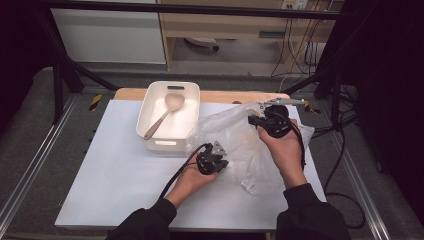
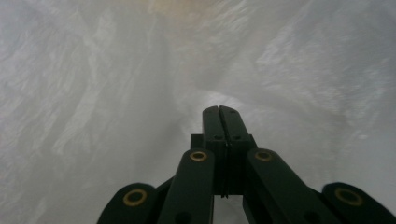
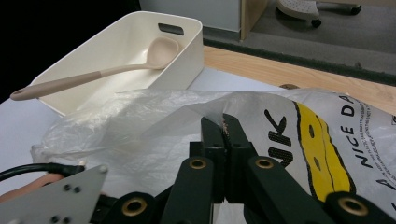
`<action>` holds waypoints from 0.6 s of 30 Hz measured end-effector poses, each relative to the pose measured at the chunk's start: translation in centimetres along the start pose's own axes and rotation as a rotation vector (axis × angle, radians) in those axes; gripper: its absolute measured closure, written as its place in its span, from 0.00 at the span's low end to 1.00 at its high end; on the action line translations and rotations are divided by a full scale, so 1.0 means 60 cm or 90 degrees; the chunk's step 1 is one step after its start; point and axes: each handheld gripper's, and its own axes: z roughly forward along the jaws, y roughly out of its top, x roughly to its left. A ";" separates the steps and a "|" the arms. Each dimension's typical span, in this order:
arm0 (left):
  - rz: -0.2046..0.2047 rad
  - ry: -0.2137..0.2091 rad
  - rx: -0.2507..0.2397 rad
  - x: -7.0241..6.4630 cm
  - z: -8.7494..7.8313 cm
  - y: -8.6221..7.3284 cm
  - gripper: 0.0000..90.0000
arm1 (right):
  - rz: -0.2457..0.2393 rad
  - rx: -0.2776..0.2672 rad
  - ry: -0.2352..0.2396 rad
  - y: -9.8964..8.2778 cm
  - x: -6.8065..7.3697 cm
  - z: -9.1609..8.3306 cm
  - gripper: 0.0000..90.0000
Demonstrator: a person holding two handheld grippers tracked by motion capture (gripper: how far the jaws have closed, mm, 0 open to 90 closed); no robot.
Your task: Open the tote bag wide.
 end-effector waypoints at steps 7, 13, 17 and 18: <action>0.028 -0.035 -0.011 -0.040 -0.047 0.010 1.00 | 0.021 0.001 0.004 -0.007 -0.010 0.005 1.00; -0.005 -0.051 -0.030 -0.048 -0.099 0.015 1.00 | 0.025 0.007 0.007 -0.008 -0.009 0.011 1.00; -0.021 -0.029 -0.041 -0.037 -0.134 0.020 1.00 | 0.019 0.016 0.009 -0.011 -0.004 0.017 1.00; -0.026 -0.027 -0.040 -0.032 -0.141 0.020 1.00 | 0.017 0.018 0.009 -0.012 -0.003 0.018 1.00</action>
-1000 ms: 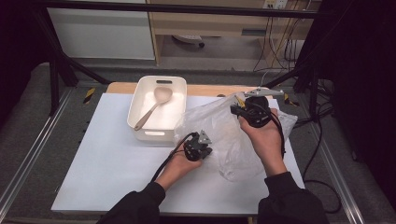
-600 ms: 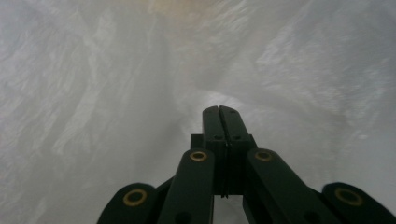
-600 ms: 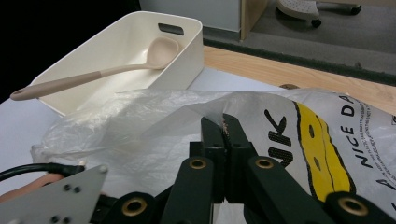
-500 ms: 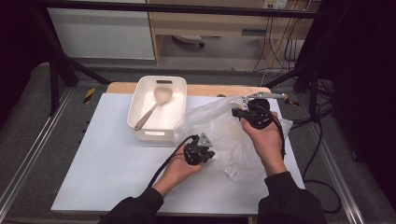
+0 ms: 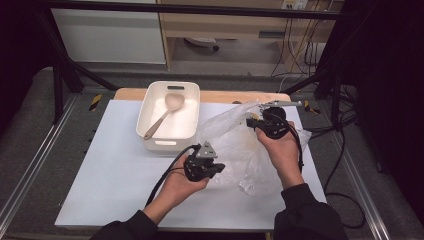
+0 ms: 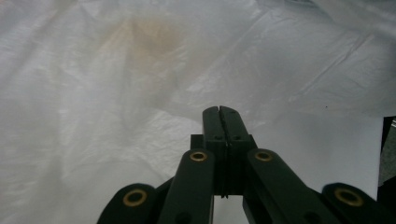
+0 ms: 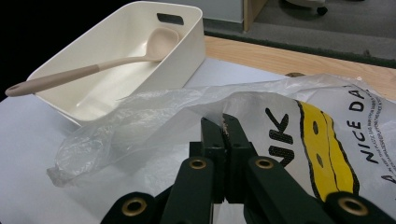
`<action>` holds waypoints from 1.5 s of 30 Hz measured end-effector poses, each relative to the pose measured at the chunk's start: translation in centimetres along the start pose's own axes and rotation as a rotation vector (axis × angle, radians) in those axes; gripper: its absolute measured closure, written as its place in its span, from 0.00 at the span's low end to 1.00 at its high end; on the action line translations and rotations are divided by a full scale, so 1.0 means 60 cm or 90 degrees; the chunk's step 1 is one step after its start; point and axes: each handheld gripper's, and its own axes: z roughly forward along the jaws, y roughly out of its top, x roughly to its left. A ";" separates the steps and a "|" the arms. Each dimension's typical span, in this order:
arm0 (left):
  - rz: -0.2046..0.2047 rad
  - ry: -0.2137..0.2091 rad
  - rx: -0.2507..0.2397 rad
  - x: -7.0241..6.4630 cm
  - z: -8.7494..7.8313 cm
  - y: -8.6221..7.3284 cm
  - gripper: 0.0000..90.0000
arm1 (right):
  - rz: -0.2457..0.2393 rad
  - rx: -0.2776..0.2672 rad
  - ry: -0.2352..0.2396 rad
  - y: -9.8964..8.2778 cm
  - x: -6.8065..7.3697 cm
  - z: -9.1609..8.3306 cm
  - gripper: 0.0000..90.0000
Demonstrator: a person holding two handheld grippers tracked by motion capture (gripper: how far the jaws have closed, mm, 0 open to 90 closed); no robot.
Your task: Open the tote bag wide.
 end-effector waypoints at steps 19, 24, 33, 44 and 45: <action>-0.115 0.102 -0.045 0.083 -0.103 0.016 0.29 | -0.016 0.028 0.017 -0.017 0.009 0.015 1.00; -0.130 0.135 -0.076 0.109 -0.126 0.022 0.16 | -0.016 0.028 0.019 -0.016 0.010 0.018 1.00; -0.151 0.170 -0.092 0.154 -0.158 0.017 0.12 | -0.020 0.029 0.025 -0.016 0.012 0.021 1.00; -0.162 0.199 -0.102 0.192 -0.183 0.011 0.09 | -0.031 0.036 0.037 -0.017 0.014 0.022 1.00; -0.165 0.204 -0.101 0.196 -0.186 0.011 0.09 | -0.033 0.035 0.038 -0.017 0.014 0.021 1.00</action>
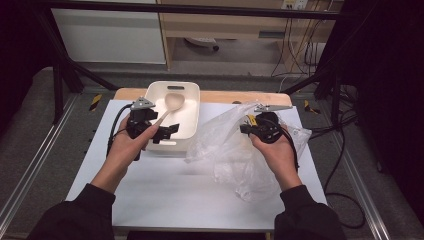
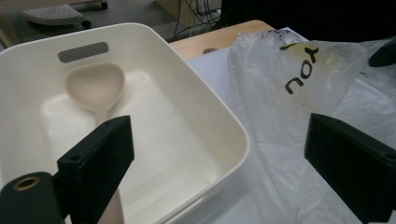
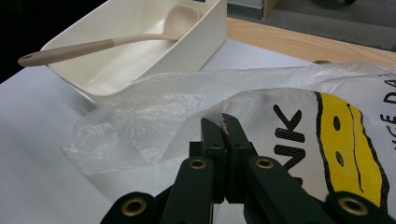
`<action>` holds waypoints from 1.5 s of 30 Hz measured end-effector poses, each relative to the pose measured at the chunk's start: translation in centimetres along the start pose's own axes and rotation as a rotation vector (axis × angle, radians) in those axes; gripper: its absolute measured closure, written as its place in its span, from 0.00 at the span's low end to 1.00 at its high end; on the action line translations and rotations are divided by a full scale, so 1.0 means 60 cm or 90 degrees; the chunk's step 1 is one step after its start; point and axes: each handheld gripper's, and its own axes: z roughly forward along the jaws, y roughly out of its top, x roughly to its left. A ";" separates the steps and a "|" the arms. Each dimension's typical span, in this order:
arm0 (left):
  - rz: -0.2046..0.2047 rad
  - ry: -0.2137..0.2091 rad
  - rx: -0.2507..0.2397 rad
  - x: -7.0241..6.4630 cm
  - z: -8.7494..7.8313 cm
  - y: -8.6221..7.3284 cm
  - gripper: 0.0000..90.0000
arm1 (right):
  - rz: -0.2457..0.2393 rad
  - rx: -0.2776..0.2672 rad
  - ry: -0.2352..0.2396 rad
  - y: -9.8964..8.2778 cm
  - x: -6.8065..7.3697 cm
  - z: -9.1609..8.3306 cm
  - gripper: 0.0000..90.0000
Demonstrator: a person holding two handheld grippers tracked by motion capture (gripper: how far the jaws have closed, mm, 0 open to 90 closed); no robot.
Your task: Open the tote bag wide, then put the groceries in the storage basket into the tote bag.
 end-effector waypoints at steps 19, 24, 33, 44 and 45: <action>-0.038 0.055 -0.021 0.050 -0.009 0.005 0.09 | -0.004 0.005 0.006 -0.010 0.000 0.005 1.00; -0.053 0.085 -0.037 0.059 -0.012 0.000 0.11 | -0.002 0.002 0.007 -0.017 -0.001 0.004 1.00; -0.059 0.089 -0.021 0.066 -0.003 -0.009 0.11 | 0.003 0.005 0.005 -0.032 -0.006 0.003 1.00; -0.057 0.092 0.010 0.059 0.015 -0.023 0.09 | -0.002 0.014 0.010 -0.045 -0.004 0.003 1.00; -0.055 0.090 0.016 0.059 0.017 -0.024 0.08 | -0.005 0.014 0.010 -0.046 -0.005 0.004 1.00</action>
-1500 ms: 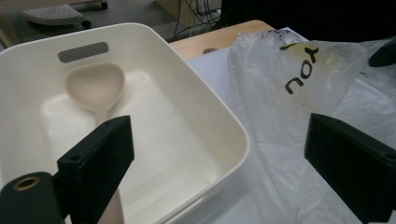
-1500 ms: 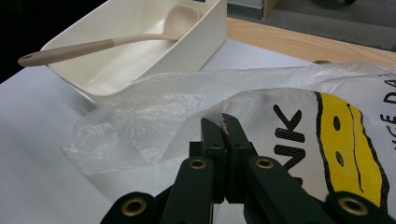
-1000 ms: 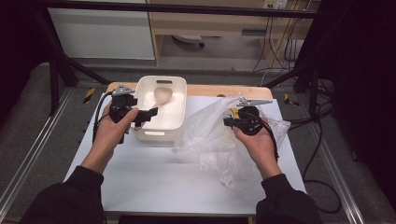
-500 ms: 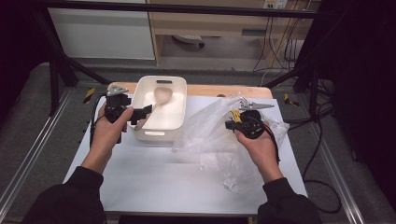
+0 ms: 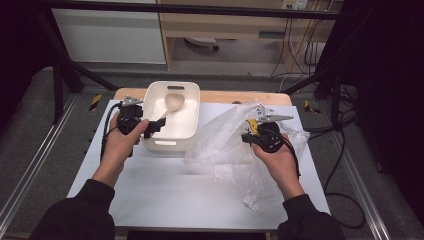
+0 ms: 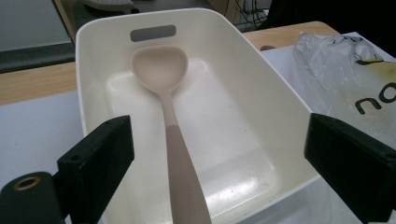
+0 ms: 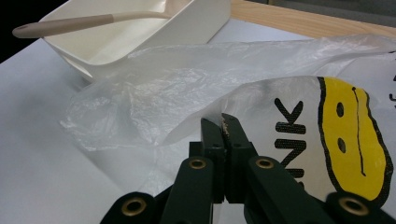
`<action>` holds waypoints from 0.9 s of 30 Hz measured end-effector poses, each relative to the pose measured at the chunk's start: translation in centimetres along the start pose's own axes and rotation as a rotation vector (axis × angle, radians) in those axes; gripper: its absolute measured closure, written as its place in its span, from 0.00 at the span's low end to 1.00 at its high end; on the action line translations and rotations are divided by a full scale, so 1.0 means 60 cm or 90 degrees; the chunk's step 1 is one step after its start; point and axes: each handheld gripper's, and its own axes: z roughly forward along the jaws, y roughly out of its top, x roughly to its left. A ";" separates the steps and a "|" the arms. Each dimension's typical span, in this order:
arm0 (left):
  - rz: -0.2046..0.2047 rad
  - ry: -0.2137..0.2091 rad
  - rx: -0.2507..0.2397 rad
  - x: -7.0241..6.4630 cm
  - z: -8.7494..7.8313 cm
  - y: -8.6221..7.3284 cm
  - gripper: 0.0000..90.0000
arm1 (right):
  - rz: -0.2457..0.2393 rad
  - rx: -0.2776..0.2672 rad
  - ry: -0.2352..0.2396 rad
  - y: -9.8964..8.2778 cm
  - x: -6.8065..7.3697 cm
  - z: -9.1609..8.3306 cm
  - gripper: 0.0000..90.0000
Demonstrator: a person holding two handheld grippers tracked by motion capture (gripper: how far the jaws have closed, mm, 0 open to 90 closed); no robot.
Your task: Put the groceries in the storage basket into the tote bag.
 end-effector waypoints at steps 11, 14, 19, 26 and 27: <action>-0.006 0.022 0.036 0.010 0.029 -0.007 0.24 | -0.004 0.006 0.008 0.000 0.006 0.012 1.00; -0.009 0.019 0.054 0.013 0.036 -0.011 0.28 | -0.006 0.004 0.011 0.000 0.007 0.012 1.00; -0.012 0.023 0.061 0.015 0.043 -0.018 0.35 | -0.004 0.001 0.012 0.001 0.006 0.009 1.00; -0.012 0.022 0.066 0.016 0.049 -0.025 0.39 | 0.001 -0.004 0.012 0.004 0.001 0.003 1.00; -0.011 0.024 0.064 0.016 0.050 -0.025 0.40 | 0.002 -0.006 0.012 0.004 0.000 0.003 1.00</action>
